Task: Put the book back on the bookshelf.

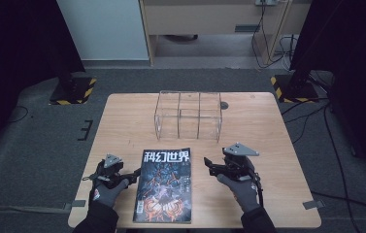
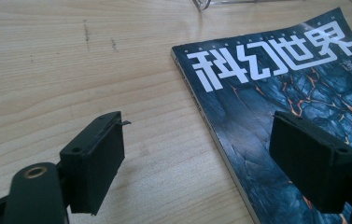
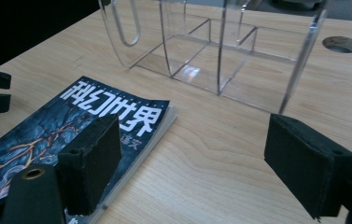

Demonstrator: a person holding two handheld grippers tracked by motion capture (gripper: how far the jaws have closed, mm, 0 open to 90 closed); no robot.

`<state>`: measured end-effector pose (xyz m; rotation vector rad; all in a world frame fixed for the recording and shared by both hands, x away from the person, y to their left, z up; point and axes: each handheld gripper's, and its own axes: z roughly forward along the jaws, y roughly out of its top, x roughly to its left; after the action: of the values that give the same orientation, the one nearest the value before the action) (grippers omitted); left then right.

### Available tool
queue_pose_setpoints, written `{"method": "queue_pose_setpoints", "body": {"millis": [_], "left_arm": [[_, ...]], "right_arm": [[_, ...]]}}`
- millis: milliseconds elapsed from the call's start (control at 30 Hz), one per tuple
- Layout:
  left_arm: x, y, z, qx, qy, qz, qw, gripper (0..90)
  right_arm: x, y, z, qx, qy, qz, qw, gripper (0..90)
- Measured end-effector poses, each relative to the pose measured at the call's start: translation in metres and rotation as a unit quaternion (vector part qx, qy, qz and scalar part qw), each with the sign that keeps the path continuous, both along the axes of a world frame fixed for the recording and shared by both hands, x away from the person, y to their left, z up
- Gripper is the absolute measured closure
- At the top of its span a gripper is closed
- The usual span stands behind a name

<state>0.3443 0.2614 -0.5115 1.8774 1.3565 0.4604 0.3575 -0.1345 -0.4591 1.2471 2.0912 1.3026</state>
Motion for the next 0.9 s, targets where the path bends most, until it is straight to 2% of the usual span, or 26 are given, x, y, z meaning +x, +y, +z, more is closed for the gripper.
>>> {"method": "queue_pose_setpoints", "body": {"millis": [167,500,700,900], "left_arm": [[0.000,-0.003,-0.002,0.008,0.004,-0.007,0.9999,16.9],[0.001,-0.009,-0.007,0.019,0.012,-0.023,0.9995,16.4],[0.001,-0.012,-0.010,0.029,0.016,-0.033,0.9989,16.2],[0.002,-0.016,-0.012,0.036,0.019,-0.040,0.9984,16.3]], "right_arm": [[-0.001,0.012,-0.005,-0.009,0.005,0.010,0.9999,18.9],[-0.003,0.033,-0.015,-0.012,0.018,0.026,0.9994,19.6],[-0.005,0.041,-0.022,-0.016,0.025,0.030,0.9991,20.0],[-0.007,0.051,-0.031,-0.015,0.042,0.030,0.9986,20.5]]}}
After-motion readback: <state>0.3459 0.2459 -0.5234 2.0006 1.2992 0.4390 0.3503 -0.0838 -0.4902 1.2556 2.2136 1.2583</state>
